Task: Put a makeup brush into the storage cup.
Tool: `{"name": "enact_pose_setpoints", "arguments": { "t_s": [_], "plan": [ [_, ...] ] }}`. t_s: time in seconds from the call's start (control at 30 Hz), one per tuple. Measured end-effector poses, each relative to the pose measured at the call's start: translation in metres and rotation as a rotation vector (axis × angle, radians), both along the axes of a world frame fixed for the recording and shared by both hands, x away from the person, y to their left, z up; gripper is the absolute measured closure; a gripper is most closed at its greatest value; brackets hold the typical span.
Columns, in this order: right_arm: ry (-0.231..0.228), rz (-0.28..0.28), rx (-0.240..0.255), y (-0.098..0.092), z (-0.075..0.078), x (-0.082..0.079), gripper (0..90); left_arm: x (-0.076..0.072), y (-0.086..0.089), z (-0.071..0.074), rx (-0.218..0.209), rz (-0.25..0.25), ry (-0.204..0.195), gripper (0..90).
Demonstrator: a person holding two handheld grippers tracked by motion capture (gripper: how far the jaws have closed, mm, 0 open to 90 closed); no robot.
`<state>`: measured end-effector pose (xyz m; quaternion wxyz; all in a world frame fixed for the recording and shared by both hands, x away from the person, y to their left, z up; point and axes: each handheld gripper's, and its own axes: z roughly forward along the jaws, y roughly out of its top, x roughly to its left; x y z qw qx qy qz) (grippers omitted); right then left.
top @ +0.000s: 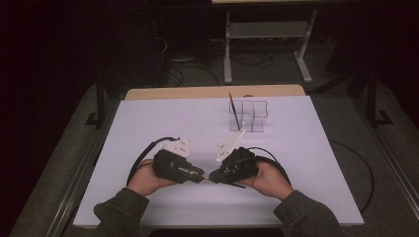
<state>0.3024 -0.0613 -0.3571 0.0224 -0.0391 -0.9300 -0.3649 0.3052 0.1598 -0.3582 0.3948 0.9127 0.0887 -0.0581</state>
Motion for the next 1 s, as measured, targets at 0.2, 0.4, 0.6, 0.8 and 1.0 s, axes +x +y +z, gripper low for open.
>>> {"name": "enact_pose_setpoints", "arguments": {
  "t_s": [0.2,0.4,0.6,0.8,1.0],
  "plan": [
    [-0.003,0.006,-0.002,-0.001,0.0,-0.001,82.5,0.0,0.0,0.0,-0.001,-0.019,0.013,78.7],
    [-0.003,0.017,-0.002,0.0,0.0,-0.002,82.5,0.0,-0.001,0.002,0.003,-0.038,0.011,80.8],
    [-0.009,0.028,0.003,0.001,0.0,-0.002,82.4,-0.001,-0.002,0.007,0.01,-0.053,0.0,81.8],
    [-0.006,0.042,-0.003,0.002,0.0,-0.003,82.2,-0.003,-0.005,0.012,0.038,-0.066,-0.016,82.3],
    [-0.001,0.047,-0.005,0.002,0.003,-0.003,81.4,-0.004,-0.006,0.016,0.052,-0.077,-0.021,82.3]
  ]
}}
